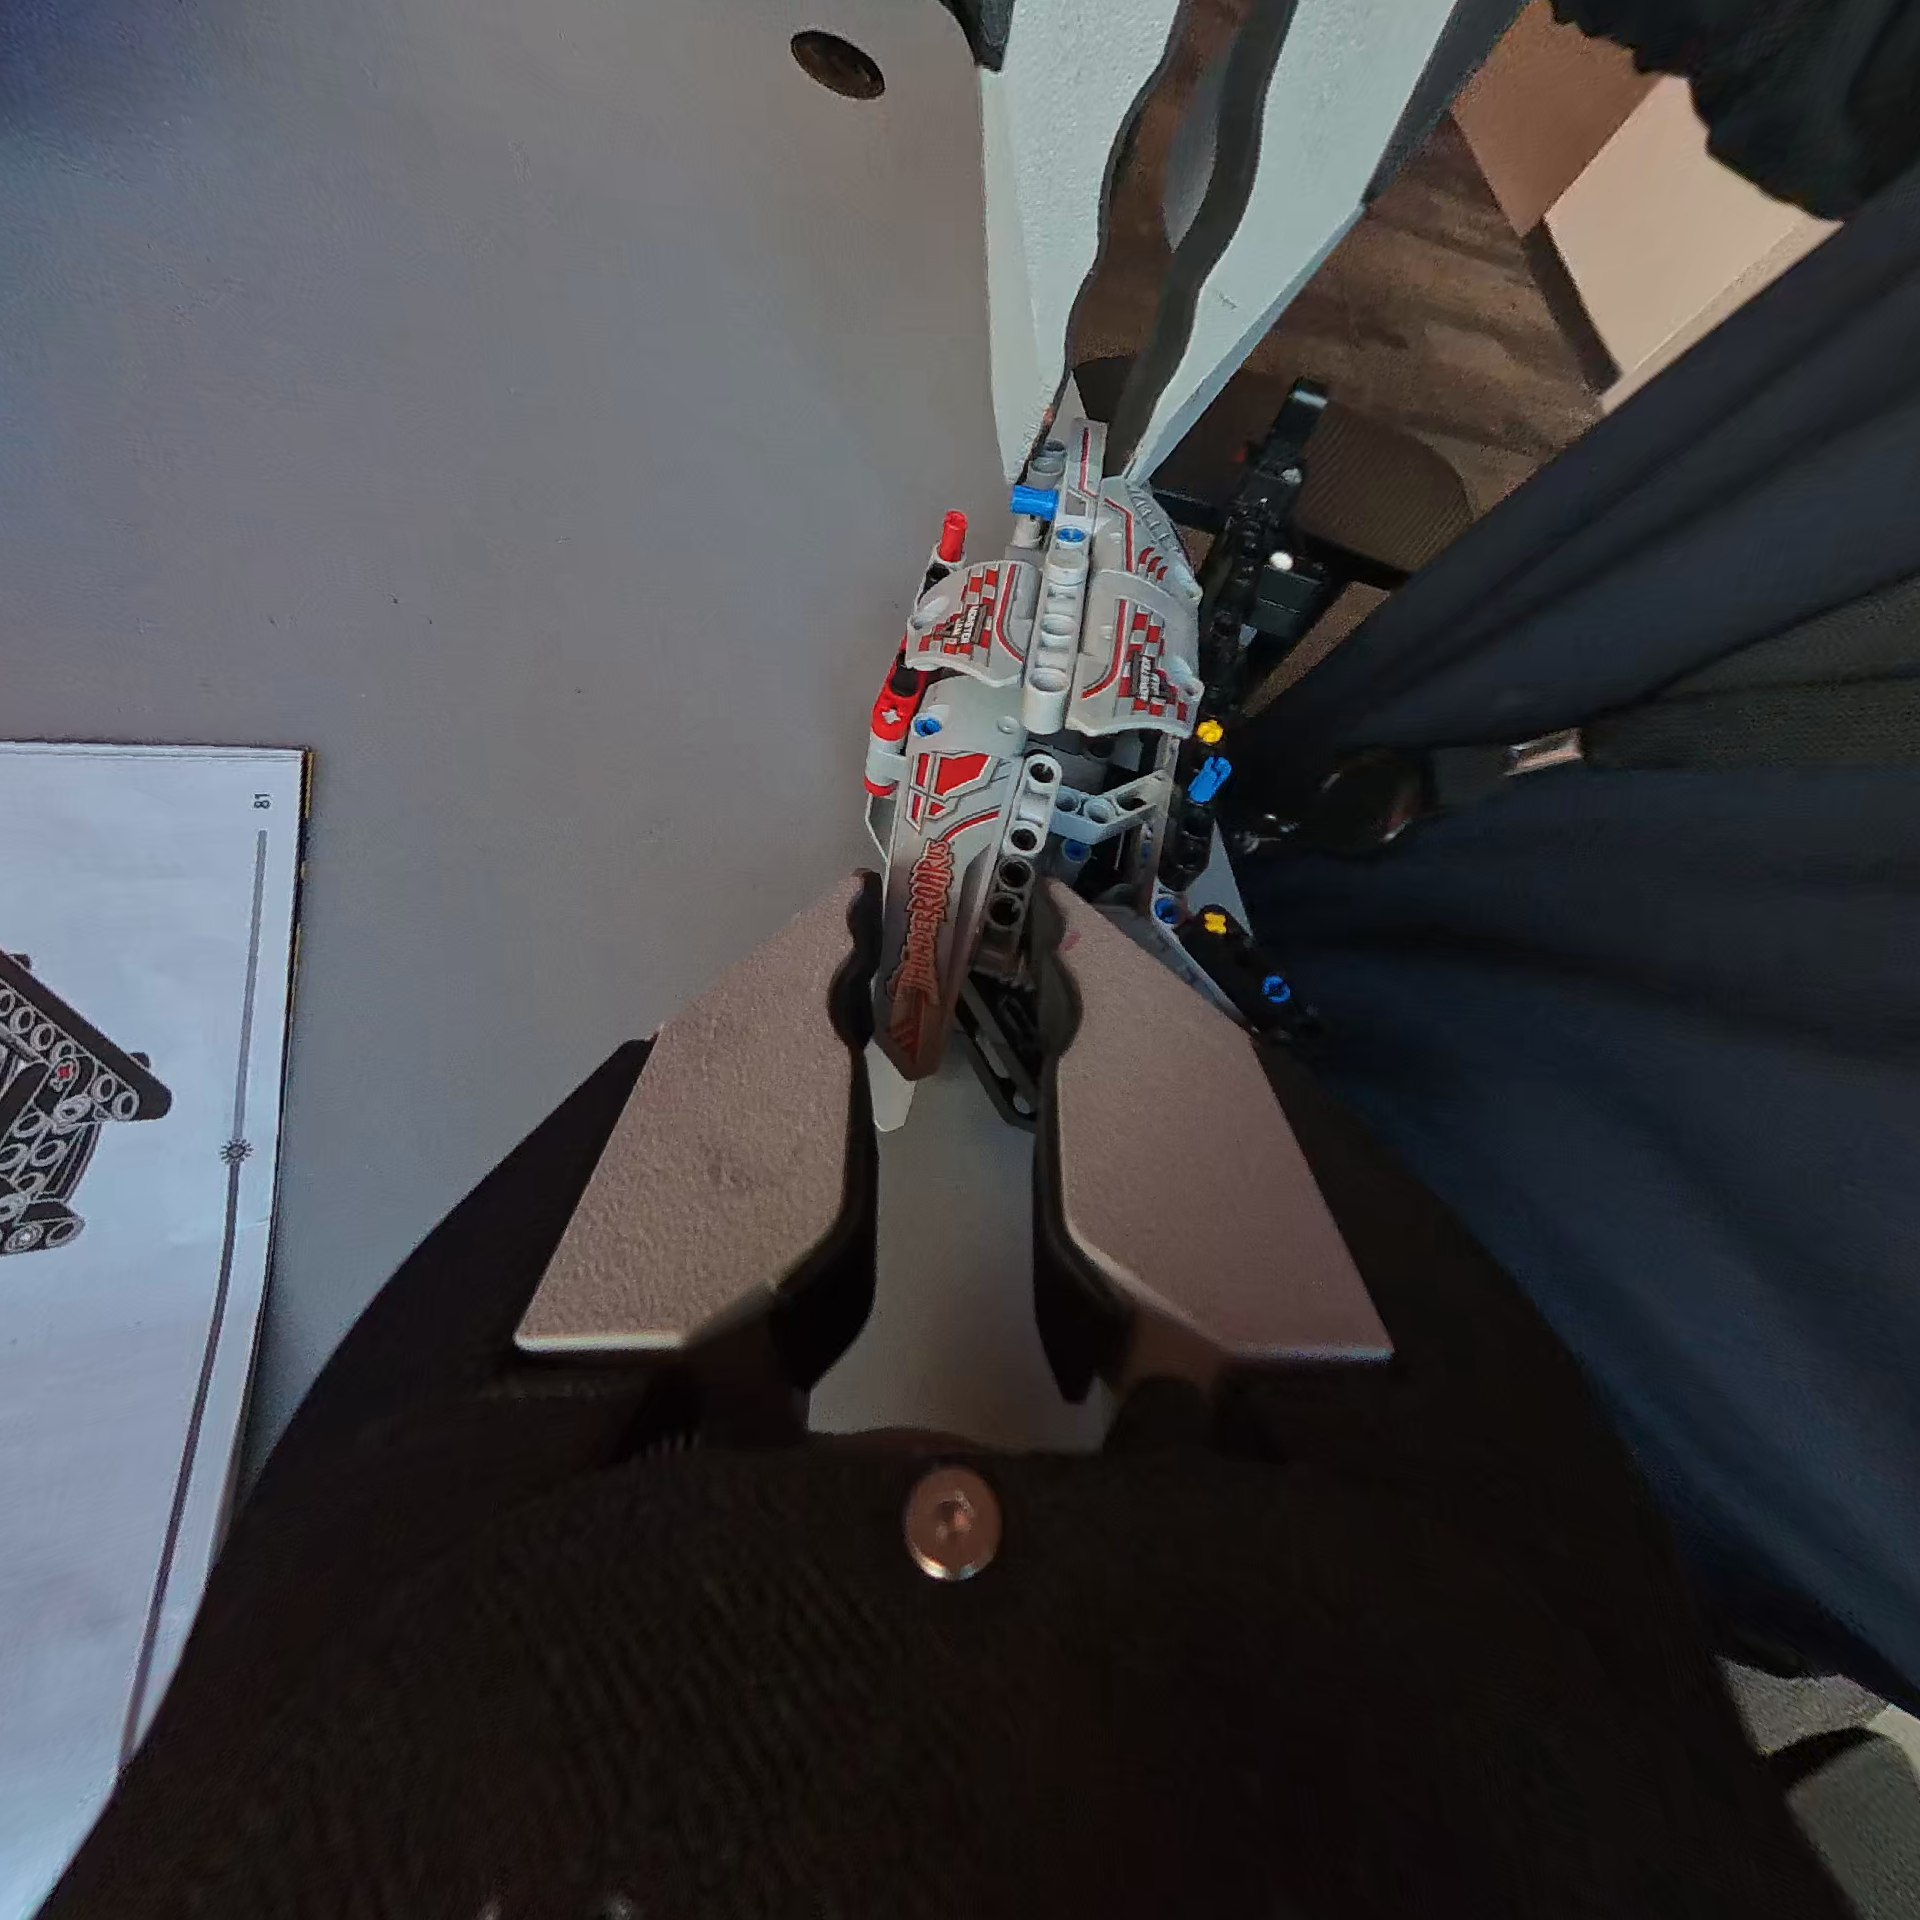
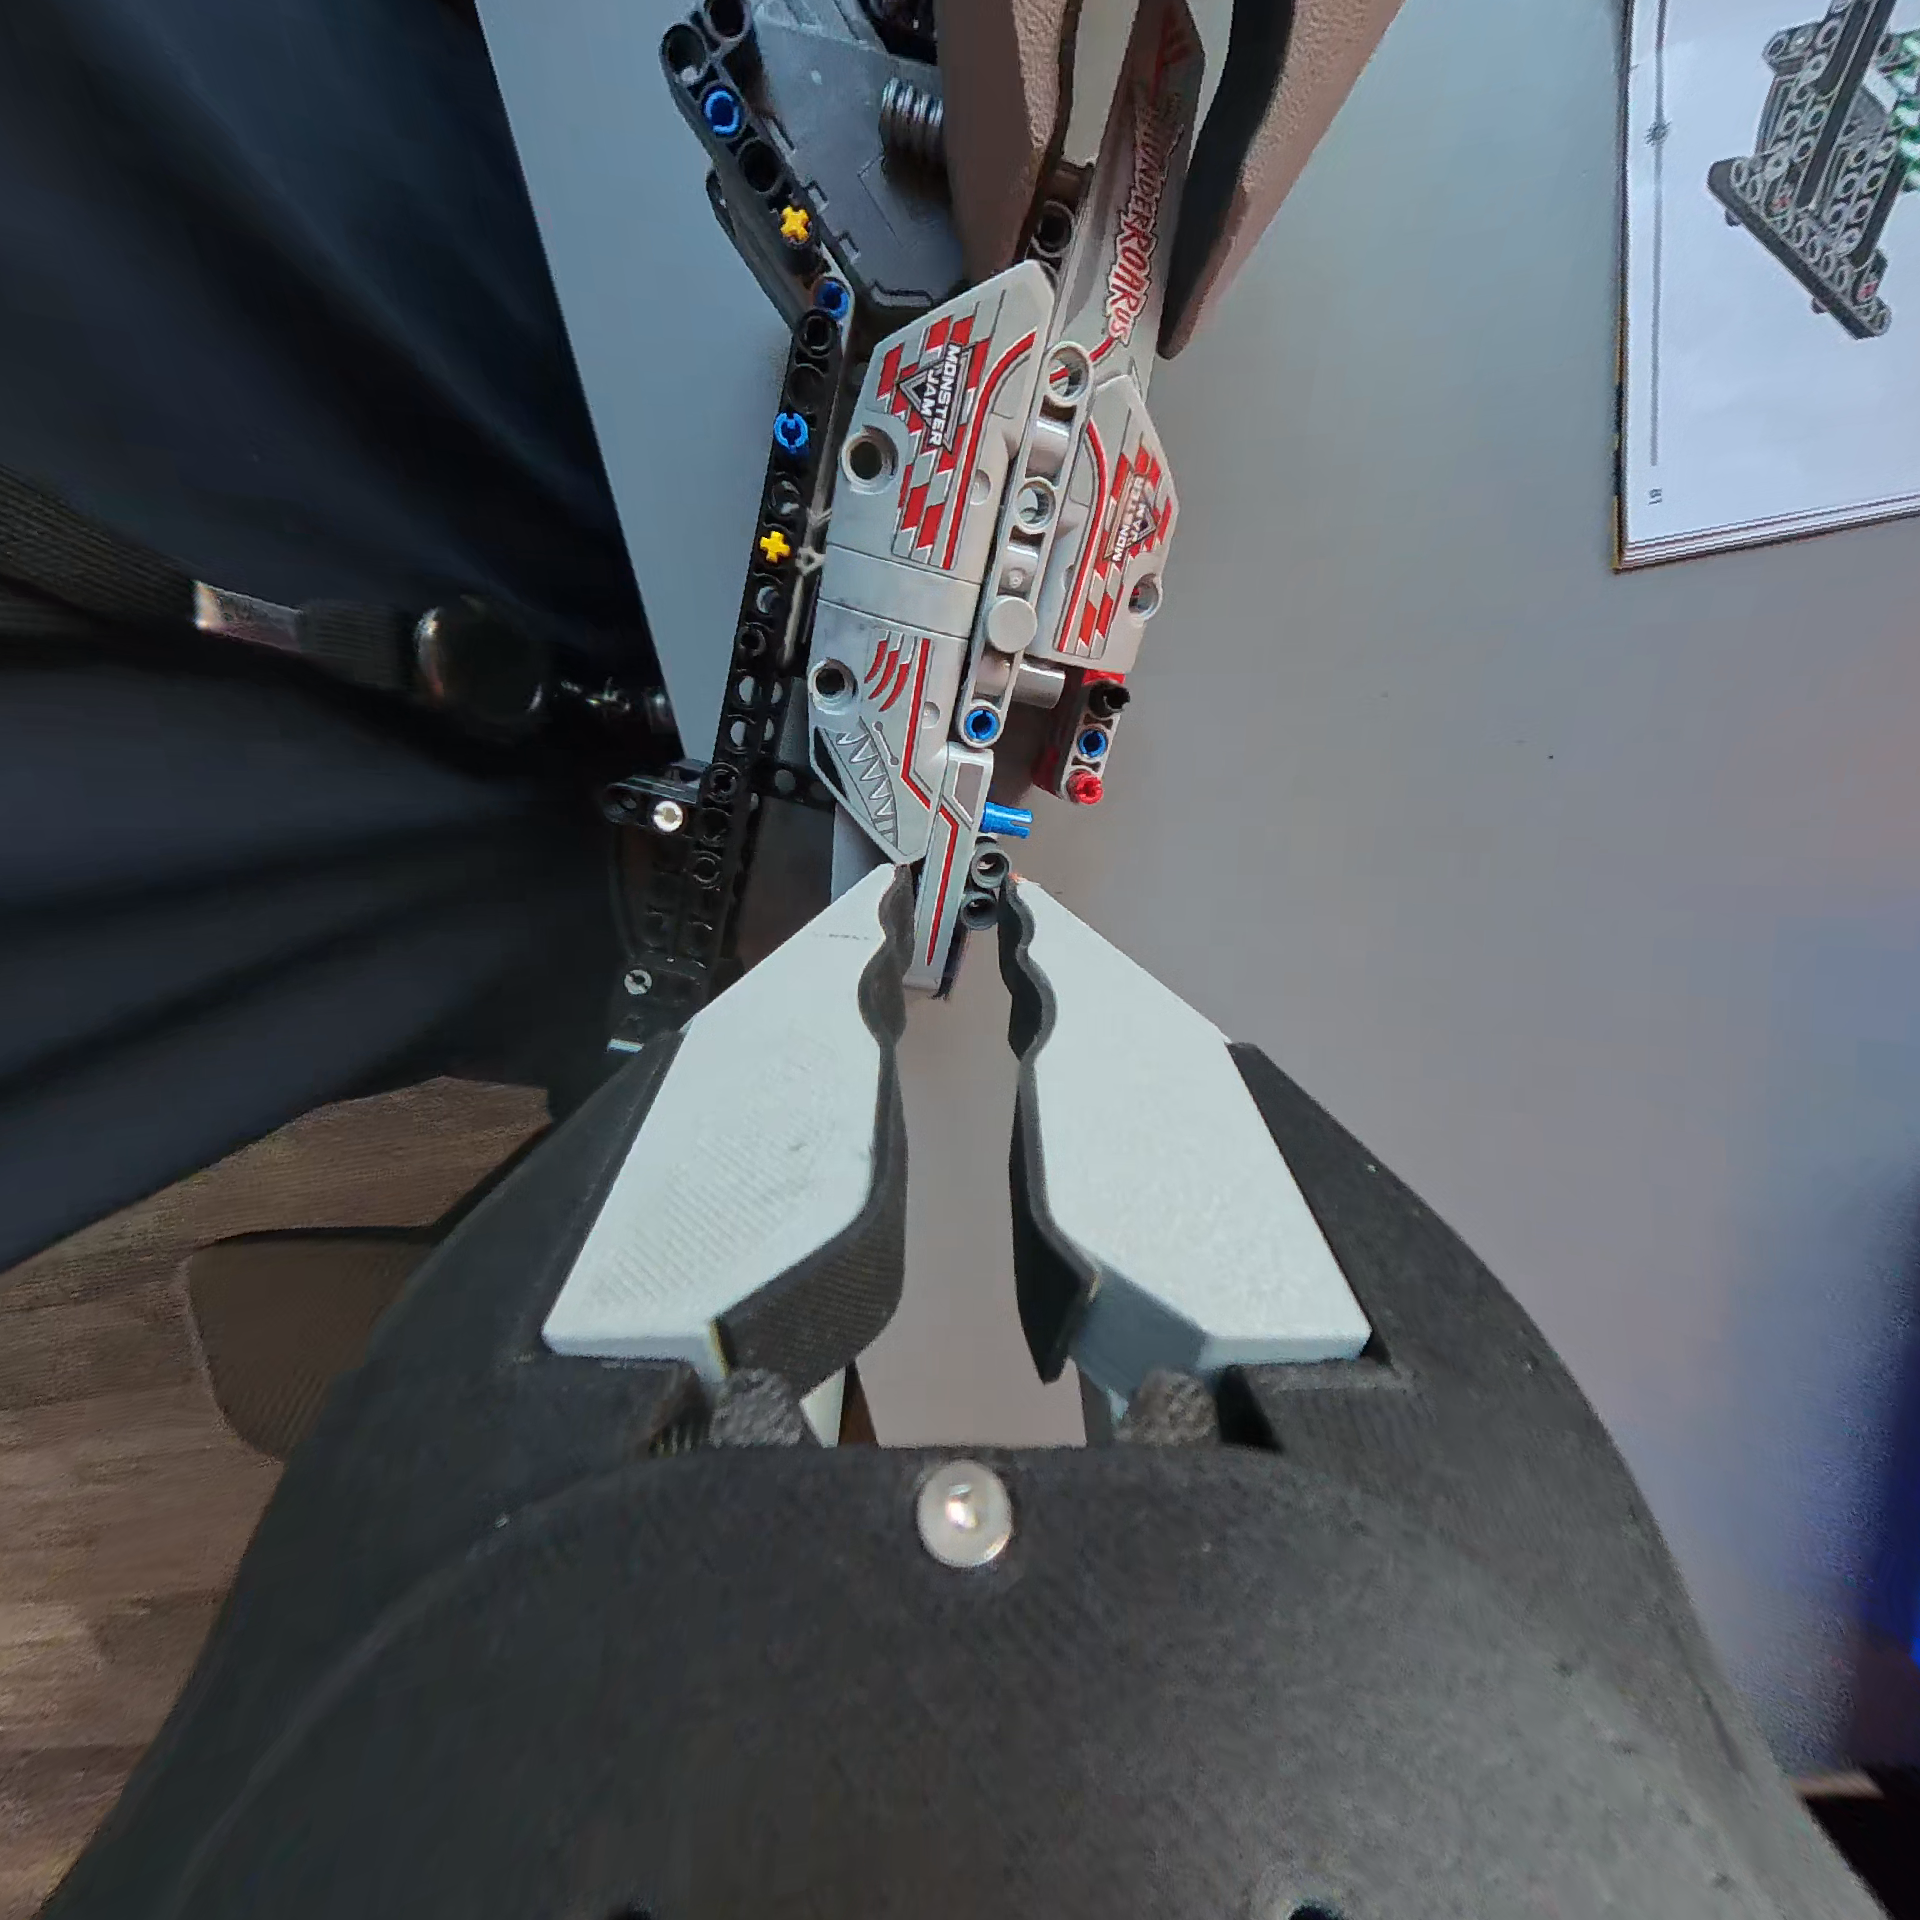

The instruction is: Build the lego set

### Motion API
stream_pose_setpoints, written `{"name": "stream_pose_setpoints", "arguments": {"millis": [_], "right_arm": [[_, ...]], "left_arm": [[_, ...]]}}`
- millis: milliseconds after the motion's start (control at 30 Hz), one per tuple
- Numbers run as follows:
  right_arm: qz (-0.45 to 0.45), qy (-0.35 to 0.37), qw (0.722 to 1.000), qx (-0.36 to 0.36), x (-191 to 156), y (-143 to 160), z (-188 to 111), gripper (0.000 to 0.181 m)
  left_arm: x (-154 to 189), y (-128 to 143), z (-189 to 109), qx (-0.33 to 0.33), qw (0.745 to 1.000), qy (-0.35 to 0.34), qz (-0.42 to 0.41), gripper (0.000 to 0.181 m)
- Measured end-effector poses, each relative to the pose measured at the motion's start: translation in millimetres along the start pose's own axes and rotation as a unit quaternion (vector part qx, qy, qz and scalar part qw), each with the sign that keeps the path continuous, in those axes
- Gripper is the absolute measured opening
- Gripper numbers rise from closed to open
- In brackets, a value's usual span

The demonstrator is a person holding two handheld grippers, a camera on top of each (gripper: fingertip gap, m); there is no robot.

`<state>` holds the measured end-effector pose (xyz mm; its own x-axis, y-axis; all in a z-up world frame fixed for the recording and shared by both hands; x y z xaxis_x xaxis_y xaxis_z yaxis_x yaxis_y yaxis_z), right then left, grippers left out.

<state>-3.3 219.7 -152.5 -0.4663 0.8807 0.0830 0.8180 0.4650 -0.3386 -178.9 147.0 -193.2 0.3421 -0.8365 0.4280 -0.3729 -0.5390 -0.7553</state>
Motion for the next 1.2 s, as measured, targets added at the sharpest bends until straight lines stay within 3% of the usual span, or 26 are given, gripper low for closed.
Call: {"name": "stream_pose_setpoints", "arguments": {"millis": [33,133,267,333,500,667,1000,1200], "right_arm": [[0.007,-0.008,1.000,0.002,1.1,0.5,0.1,0.014],[0.017,-0.018,1.000,0.004,1.3,1.3,0.0,0.014],[0.020,-0.023,1.000,0.000,1.9,0.7,0.1,0.014],[0.029,-0.030,0.999,0.004,2.8,1.2,0.1,0.014],[0.061,-0.039,0.997,0.018,4.2,4.5,0.4,0.014],[0.064,-0.029,0.997,0.012,1.5,4.3,-0.2,0.014],[0.034,-0.002,0.999,-0.037,-2.4,-6.0,-0.9,0.014],[0.035,0.011,0.999,-0.028,-6.7,-5.6,-0.9,0.014]], "left_arm": [[0.2,0.8,-0.2,0.004,1.000,-0.001,-0.001,0.025],[6.2,0.1,-1.5,0.004,1.000,-0.020,0.018,0.026],[18.5,-11.2,-8.3,0.038,0.998,-0.038,0.042,0.042],[25.0,-16.8,-10.4,0.055,0.997,-0.035,0.045,0.040],[28.6,-20.9,-0.9,0.045,0.997,-0.051,0.043,0.046],[25.0,-19.3,6.6,0.050,0.998,-0.034,0.032,0.031],[35.0,-31.8,3.6,0.080,0.993,-0.035,0.076,0.039],[37.1,-42.0,33.9,-0.032,0.991,-0.047,0.122,0.042]]}}
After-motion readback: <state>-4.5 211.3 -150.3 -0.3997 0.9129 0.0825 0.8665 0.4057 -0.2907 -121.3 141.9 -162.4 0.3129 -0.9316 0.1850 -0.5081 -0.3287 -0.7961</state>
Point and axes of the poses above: each gripper's, where its closed fingertips meet, z out along the fingers, y out of its underside, x = y × z across the jaws, the point moved 9 cm from there along -z, back along the fingers, and after that the axes turned 10 degrees about y, right-handed, at the moved point
